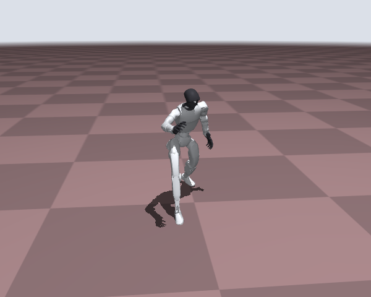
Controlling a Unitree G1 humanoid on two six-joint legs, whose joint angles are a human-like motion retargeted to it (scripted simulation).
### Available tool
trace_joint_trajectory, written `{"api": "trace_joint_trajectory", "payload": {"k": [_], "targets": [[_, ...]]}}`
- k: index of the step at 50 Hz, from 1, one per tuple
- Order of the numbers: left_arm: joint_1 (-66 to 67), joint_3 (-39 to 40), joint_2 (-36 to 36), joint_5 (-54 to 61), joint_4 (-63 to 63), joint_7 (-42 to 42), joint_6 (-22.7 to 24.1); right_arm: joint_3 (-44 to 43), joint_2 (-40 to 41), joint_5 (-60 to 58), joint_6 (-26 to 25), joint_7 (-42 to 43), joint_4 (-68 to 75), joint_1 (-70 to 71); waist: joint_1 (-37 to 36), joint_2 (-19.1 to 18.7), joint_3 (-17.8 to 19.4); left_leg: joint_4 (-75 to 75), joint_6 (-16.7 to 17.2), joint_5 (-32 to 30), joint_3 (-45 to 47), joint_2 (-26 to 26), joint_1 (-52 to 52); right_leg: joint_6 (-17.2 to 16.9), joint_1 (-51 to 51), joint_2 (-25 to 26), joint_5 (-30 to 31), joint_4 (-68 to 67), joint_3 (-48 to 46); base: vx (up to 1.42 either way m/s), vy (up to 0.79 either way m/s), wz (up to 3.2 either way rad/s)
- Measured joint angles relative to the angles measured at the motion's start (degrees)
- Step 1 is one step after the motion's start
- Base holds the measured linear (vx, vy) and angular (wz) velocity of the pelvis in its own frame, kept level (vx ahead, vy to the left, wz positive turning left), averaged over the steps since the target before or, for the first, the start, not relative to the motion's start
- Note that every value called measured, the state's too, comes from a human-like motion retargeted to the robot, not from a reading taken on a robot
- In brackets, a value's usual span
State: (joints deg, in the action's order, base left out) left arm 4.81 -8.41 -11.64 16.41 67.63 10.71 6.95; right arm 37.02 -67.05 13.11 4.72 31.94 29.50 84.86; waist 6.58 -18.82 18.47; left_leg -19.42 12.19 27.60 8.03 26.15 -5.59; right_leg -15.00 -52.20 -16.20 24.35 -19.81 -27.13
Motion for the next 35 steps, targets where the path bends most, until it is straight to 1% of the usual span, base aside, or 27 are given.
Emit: {"api": "trace_joint_trajectory", "payload": {"k": [1,2,3,4,6,8,10,12,13,14,15,17,18,19,20,21,22,23,24,25,27,28,30,32,35], "targets": [[-0.8,0.0,0.5,0.1,-0.4,0.1,0.0,-0.5,0.0,-1.6,-0.7,-0.4,0.1,-2.0,0.4,0.0,0.3,0.0,0.0,-0.1,0.1,0.0,0.1,0.0,0.1,0.2,0.0,0.3,0.1,0.00,0.00,0.00],[-1.7,0.1,1.0,0.5,-0.9,0.5,0.1,-1.1,0.1,-4.0,-2.1,1.0,0.4,-4.0,0.8,0.0,0.6,-0.5,0.2,0.0,0.1,0.1,0.3,0.0,0.0,0.5,-0.1,0.3,0.2,-0.03,-0.01,-0.22],[-2.6,0.2,1.4,1.2,-1.4,1.6,0.2,-2.2,0.5,-7.9,-4.9,6.2,1.2,-6.2,1.0,0.1,1.0,-1.8,0.5,0.4,0.3,0.5,0.8,0.0,-0.4,0.9,-0.4,-0.2,0.4,-0.03,-0.02,-0.39],[-3.4,0.3,1.9,2.2,-2.0,2.1,0.4,-3.4,1.6,-9.2,-5.9,7.7,1.0,-8.8,1.1,0.1,1.5,-4.5,0.7,1.1,0.2,1.1,1.7,0.0,-1.2,1.5,-1.0,-1.6,0.9,-0.03,-0.03,-0.57],[-5.1,0.5,2.6,4.6,-3.1,3.0,0.6,-5.8,4.5,-9.5,-6.2,6.5,-0.3,-14.5,1.4,0.3,2.8,-13.2,0.6,3.6,-0.3,2.7,4.7,0.0,-3.8,2.3,-2.7,-6.6,2.3,0.00,0.01,-0.74],[-7.9,0.6,3.1,6.4,-2.4,5.0,0.5,-8.3,6.9,-11.1,-6.2,5.4,-2.0,-20.6,1.6,0.8,4.2,-23.3,0.2,6.3,-1.5,4.4,7.7,0.0,-7.2,1.8,-5.3,-14.2,3.8,0.08,0.06,-0.54],[-12.6,1.0,3.8,6.6,0.3,8.6,0.0,-10.2,8.1,-13.7,-6.4,4.8,-4.3,-27.2,2.7,0.9,5.3,-29.4,-0.2,8.8,-2.8,5.8,8.9,0.6,-10.8,-0.1,-9.3,-23.2,4.7,0.20,0.02,0.08],[-17.4,1.3,4.6,5.4,0.4,14.0,-0.6,-12.6,8.9,-17.2,-6.9,3.6,-7.3,-35.1,6.0,0.3,6.6,-28.5,-0.7,10.4,-3.8,6.7,6.5,1.6,-13.0,-4.0,-14.5,-33.0,4.8,0.39,-0.08,0.96],[-19.0,1.4,5.1,4.0,-1.8,17.1,-0.4,-14.6,9.0,-18.6,-6.8,2.7,-9.5,-40.5,8.4,-0.1,7.8,-26.4,-0.5,10.3,-4.4,7.2,4.1,1.7,-12.8,-6.4,-17.0,-37.8,4.8,0.55,-0.15,1.43],[-19.3,0.9,5.2,3.4,-6.5,19.4,0.1,-16.9,9.5,-19.8,-6.8,2.0,-11.6,-47.1,10.5,-0.5,8.4,-23.7,-0.1,8.7,-5.1,7.5,1.5,1.7,-11.6,-8.3,-19.2,-41.3,4.5,0.63,-0.20,1.54],[-19.1,0.0,5.0,3.0,-12.4,21.4,0.7,-19.4,10.3,-20.9,-6.9,1.3,-13.7,-54.3,12.5,-0.9,8.7,-20.7,0.5,6.2,-5.9,7.7,-1.2,1.6,-10.1,-10.1,-21.2,-44.3,4.1,0.70,-0.27,1.33],[-17.1,-4.1,3.0,2.9,-26.1,21.2,2.4,-25.4,14.2,-20.0,-6.5,1.1,-16.2,-73.0,13.1,-1.3,4.7,-13.7,2.2,-5.2,-9.1,6.2,-4.2,1.2,-5.2,-11.3,-22.6,-43.6,2.3,0.73,-0.30,1.01],[-16.4,-6.1,2.0,2.9,-32.4,20.5,3.2,-28.3,17.2,-18.7,-6.2,1.0,-16.6,-82.6,12.7,-0.7,1.4,-9.6,2.7,-13.5,-11.3,3.5,-5.0,0.8,-2.6,-11.7,-22.0,-40.8,2.3,0.70,-0.22,0.81],[-16.1,-7.2,1.5,3.3,-37.7,20.0,3.9,-30.8,20.4,-17.5,-5.7,0.7,-16.1,-90.8,12.7,0.4,-1.7,-5.0,2.8,-23.2,-13.1,0.0,-5.7,0.4,0.6,-12.1,-20.3,-36.3,2.8,0.67,-0.14,0.74],[-16.0,-7.9,1.2,3.8,-42.7,19.5,4.6,-32.9,23.8,-16.4,-5.2,0.2,-15.2,-98.2,12.9,1.8,-4.7,-0.2,2.8,-33.6,-14.9,-3.8,-6.3,0.1,4.1,-12.5,-17.9,-30.8,3.7,0.58,-0.09,0.63],[-16.8,-7.0,1.8,5.0,-45.9,19.3,5.3,-34.1,26.1,-16.8,-4.8,-0.9,-13.0,-102.6,14.1,3.1,-6.6,3.3,2.8,-41.7,-15.1,-7.0,-6.2,0.0,9.3,-12.0,-13.8,-22.3,3.7,0.48,-0.11,0.44],[-17.9,-5.9,2.6,6.3,-48.5,19.0,6.2,-35.2,28.1,-17.6,-4.4,-2.3,-10.5,-106.4,15.2,4.4,-8.2,6.0,2.8,-47.3,-15.0,-9.9,-5.8,0.0,14.8,-10.9,-8.9,-12.8,3.6,0.36,-0.20,0.08],[-19.5,-4.4,3.9,8.0,-49.9,18.9,7.5,-35.8,29.4,-19.6,-4.0,-4.3,-7.2,-108.9,16.0,5.7,-9.5,7.1,2.8,-48.0,-14.0,-12.2,-4.9,0.0,21.1,-8.6,-2.6,-1.1,2.9,0.27,-0.33,-0.51],[-22.1,-3.3,5.0,9.6,-50.6,19.2,8.8,-35.9,30.6,-21.5,-4.2,-6.5,-3.3,-110.4,15.7,6.8,-10.7,7.3,2.8,-45.3,-12.2,-14.1,-3.6,0.0,25.6,-5.5,2.0,8.1,3.2,0.19,-0.45,-1.16],[-25.1,-2.5,6.1,11.2,-50.9,19.6,10.0,-35.7,31.7,-23.4,-4.6,-8.8,1.0,-111.4,14.8,7.9,-11.9,7.1,2.8,-40.9,-10.1,-15.9,-2.0,0.0,29.2,-2.0,5.6,16.2,4.1,0.14,-0.42,-1.76],[-34.3,-2.7,7.2,14.1,-49.3,20.7,11.0,-34.6,34.3,-22.2,-6.5,-13.0,12.2,-110.8,10.9,8.8,-14.0,9.8,2.8,-37.7,-6.6,-19.4,1.3,0.0,34.3,3.3,3.8,22.9,7.1,0.14,-0.22,-2.11],[-40.2,-3.3,6.7,14.9,-47.7,20.9,10.8,-34.1,36.1,-18.9,-7.3,-14.5,18.7,-109.7,8.4,9.2,-14.9,11.6,2.8,-38.1,-5.3,-20.9,3.0,0.0,36.1,4.7,0.8,22.0,8.7,0.22,-0.02,-2.22],[-52.0,-4.8,3.7,14.5,-44.3,20.5,8.8,-33.2,39.3,-10.3,-9.0,-16.9,30.6,-107.4,3.6,9.9,-15.5,14.1,2.6,-37.4,-4.1,-22.6,6.6,0.0,39.7,6.7,-4.3,15.8,11.2,0.24,0.07,-2.36],[-64.0,-6.7,-2.0,12.9,-39.8,19.2,5.7,-31.7,40.5,-5.3,-10.5,-19.3,39.6,-104.1,-1.3,10.8,-15.0,15.2,-0.9,-32.4,-2.0,-24.4,11.6,0.5,41.8,7.7,-6.5,7.2,15.0,0.17,0.13,-2.85],[-78.6,-12.6,-12.3,13.7,-33.5,18.1,2.6,-27.1,40.4,-7.0,-12.3,-21.7,43.4,-102.1,-8.0,11.8,-13.5,17.4,-3.4,-22.6,-0.4,-23.6,17.3,1.5,46.4,8.8,-9.4,-5.5,19.8,0.21,0.07,-3.20]]}}
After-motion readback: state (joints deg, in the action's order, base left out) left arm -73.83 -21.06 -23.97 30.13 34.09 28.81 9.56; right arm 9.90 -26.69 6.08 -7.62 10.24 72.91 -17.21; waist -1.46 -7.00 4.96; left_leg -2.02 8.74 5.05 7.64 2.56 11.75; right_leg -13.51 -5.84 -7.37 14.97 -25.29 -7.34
